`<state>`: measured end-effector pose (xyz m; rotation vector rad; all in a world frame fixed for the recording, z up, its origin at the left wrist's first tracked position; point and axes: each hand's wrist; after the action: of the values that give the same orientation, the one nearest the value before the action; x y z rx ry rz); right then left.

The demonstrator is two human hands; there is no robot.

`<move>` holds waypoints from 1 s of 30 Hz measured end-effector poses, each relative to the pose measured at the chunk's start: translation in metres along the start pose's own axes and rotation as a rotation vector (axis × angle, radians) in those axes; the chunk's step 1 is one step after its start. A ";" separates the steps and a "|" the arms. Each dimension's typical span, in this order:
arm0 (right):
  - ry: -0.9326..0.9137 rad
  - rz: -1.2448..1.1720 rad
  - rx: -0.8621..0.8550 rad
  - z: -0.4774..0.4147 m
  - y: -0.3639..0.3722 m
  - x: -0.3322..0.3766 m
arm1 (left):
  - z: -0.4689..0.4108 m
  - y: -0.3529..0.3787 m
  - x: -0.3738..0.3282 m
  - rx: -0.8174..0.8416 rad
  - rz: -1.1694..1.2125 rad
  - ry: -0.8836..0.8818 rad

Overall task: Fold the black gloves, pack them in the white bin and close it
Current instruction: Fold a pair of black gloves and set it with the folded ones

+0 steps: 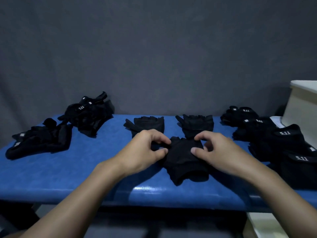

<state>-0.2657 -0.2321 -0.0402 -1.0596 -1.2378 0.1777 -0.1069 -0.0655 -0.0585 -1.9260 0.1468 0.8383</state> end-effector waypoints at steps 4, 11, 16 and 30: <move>-0.271 -0.035 -0.040 0.002 -0.001 -0.009 | 0.000 0.001 -0.006 -0.051 -0.037 0.073; -0.195 0.075 0.300 0.004 0.002 -0.021 | 0.007 0.010 -0.009 0.144 -0.297 0.104; -0.236 0.176 0.354 0.004 0.002 -0.023 | 0.009 0.009 -0.011 0.211 -0.355 0.083; -0.274 0.272 0.317 0.016 0.010 -0.009 | 0.013 -0.002 -0.017 0.253 -0.387 0.079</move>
<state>-0.2781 -0.2240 -0.0548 -0.9404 -1.2527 0.7254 -0.1252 -0.0582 -0.0497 -1.6750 -0.0695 0.4620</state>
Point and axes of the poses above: each hand's wrist, its own z-axis away from the middle knuckle, its own y-axis out of the palm, x = y × z, and after that the axes turned 6 degrees about -z, right-handed
